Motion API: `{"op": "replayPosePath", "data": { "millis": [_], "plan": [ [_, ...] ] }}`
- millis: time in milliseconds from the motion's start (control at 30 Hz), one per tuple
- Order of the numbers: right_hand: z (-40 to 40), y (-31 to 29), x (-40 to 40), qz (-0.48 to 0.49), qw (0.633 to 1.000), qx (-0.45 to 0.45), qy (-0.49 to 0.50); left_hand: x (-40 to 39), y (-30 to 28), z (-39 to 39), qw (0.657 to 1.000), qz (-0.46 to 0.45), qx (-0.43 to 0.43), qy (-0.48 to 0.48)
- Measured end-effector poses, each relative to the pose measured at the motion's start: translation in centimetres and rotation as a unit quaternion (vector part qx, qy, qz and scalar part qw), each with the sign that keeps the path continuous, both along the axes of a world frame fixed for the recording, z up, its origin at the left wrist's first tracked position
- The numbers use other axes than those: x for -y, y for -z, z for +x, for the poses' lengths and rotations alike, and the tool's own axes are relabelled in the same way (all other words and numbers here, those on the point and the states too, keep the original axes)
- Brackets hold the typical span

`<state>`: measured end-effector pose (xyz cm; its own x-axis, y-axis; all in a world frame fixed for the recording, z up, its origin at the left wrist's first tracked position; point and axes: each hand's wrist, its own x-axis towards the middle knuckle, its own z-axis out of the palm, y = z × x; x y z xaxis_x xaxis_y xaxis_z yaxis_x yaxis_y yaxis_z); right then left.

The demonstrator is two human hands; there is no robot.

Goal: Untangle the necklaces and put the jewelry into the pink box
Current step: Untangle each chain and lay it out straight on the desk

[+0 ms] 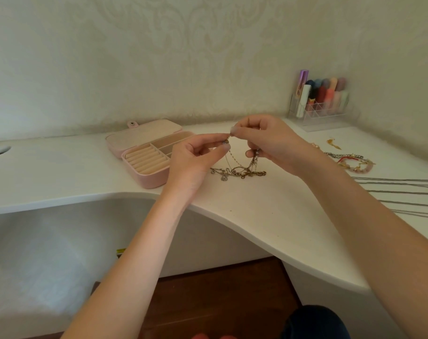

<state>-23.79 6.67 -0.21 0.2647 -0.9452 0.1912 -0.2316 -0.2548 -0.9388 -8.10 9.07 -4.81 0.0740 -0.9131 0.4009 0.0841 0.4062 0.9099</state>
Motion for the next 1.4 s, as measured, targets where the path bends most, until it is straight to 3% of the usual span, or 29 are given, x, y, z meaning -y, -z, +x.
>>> {"op": "replayPosePath", "data": {
  "millis": [767, 1400],
  "plan": [
    [0.3, 1.0, 0.2, -0.145, 0.987, -0.043, 0.046, -0.5, 0.1, -0.5, 0.998, -0.009, 0.067, -0.007],
    [-0.2, 0.4, 0.3, -0.123, 0.991, -0.030, 0.051, 0.0, 0.2, 0.2, 0.999, -0.001, 0.019, 0.034]
  ]
}}
